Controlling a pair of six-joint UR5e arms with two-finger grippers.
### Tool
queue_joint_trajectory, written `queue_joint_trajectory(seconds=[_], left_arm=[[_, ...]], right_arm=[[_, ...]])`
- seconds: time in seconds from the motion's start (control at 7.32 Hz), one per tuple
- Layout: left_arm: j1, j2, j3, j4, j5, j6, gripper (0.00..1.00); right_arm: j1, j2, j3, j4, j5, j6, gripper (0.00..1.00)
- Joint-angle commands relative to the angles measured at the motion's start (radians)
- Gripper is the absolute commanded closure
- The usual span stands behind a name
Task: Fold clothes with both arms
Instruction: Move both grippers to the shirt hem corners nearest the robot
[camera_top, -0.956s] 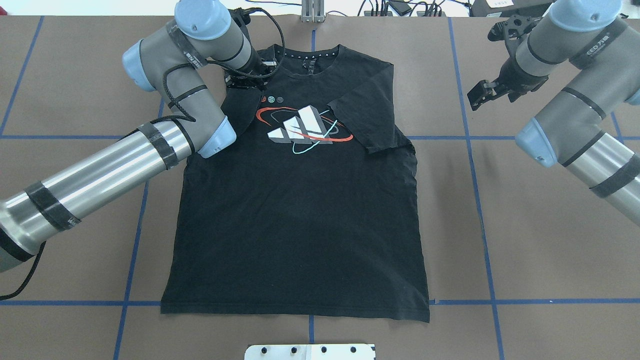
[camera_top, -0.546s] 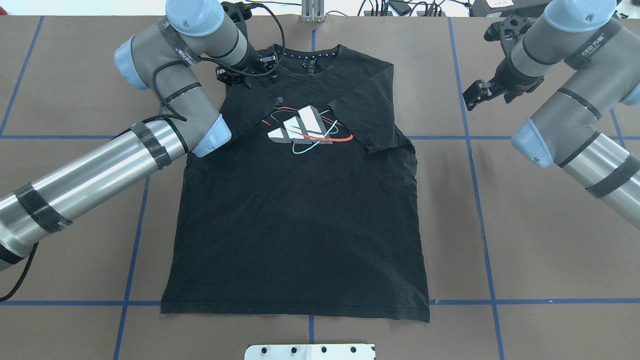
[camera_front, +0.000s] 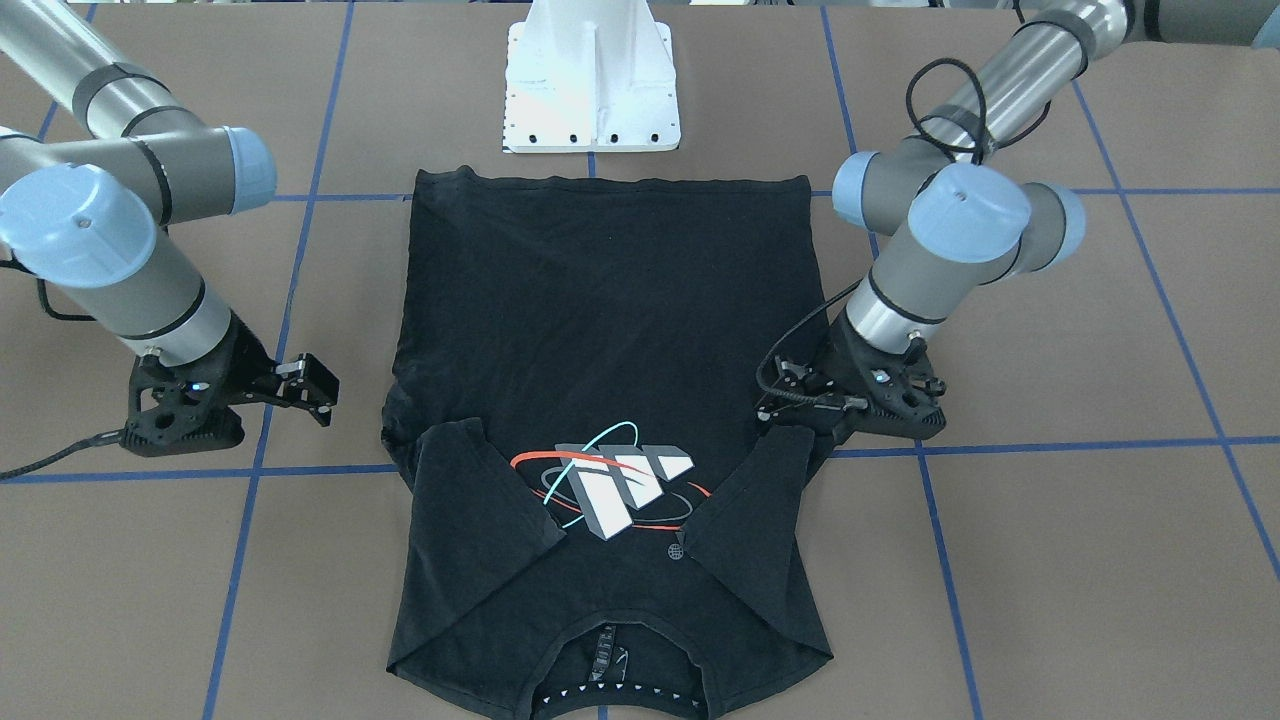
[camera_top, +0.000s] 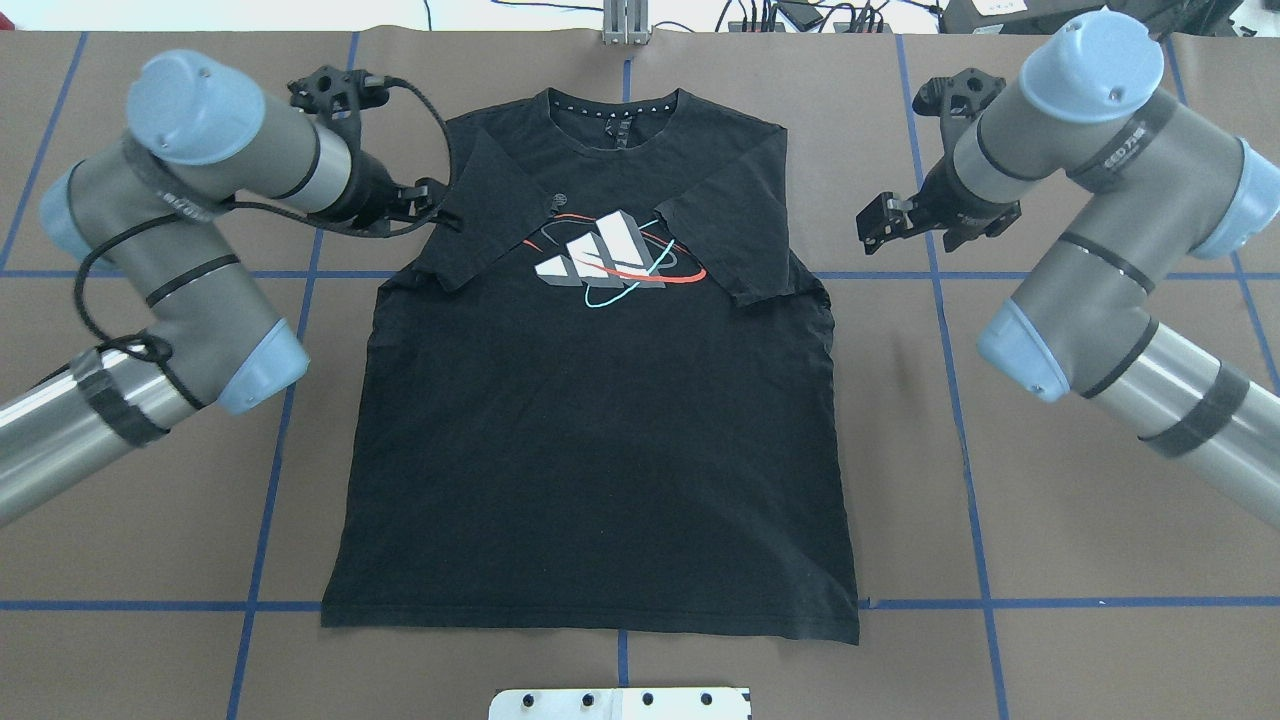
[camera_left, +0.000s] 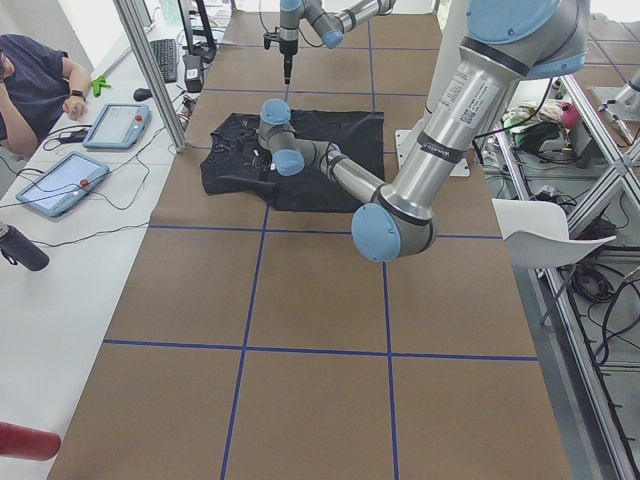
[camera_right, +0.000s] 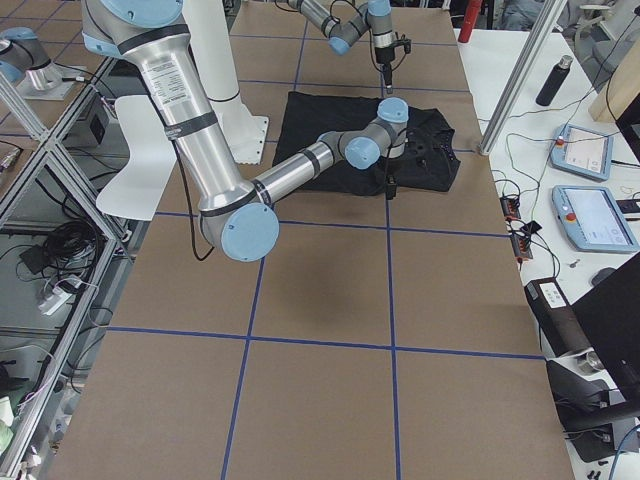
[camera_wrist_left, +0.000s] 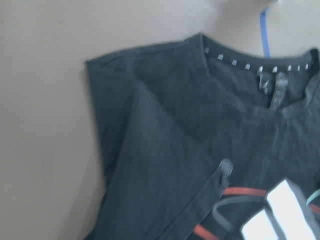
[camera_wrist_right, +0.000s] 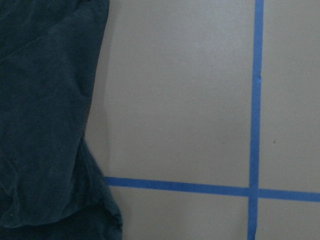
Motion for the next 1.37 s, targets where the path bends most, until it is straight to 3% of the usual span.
queue_joint_trajectory(seconds=[0.0, 0.41, 0.68, 0.96, 1.23], left_arm=[[0.066, 0.201, -0.197, -0.002, 0.006, -0.009, 0.0], [0.189, 0.389, -0.37, -0.008, 0.013, -0.024, 0.0], [0.314, 0.466, -0.469, -0.01, 0.059, -0.143, 0.0], [0.448, 0.487, -0.478, -0.011, 0.148, -0.239, 0.0], [0.497, 0.527, -0.468, -0.042, 0.168, -0.239, 0.0]], right_arm=[[-0.133, -0.182, 0.246, 0.002, -0.079, 0.145, 0.0], [-0.392, -0.397, 0.486, 0.004, -0.278, 0.353, 0.0], [-0.487, -0.475, 0.568, 0.005, -0.319, 0.426, 0.0], [-0.601, -0.555, 0.578, 0.114, -0.429, 0.507, 0.0], [-0.638, -0.582, 0.576, 0.159, -0.457, 0.521, 0.0]])
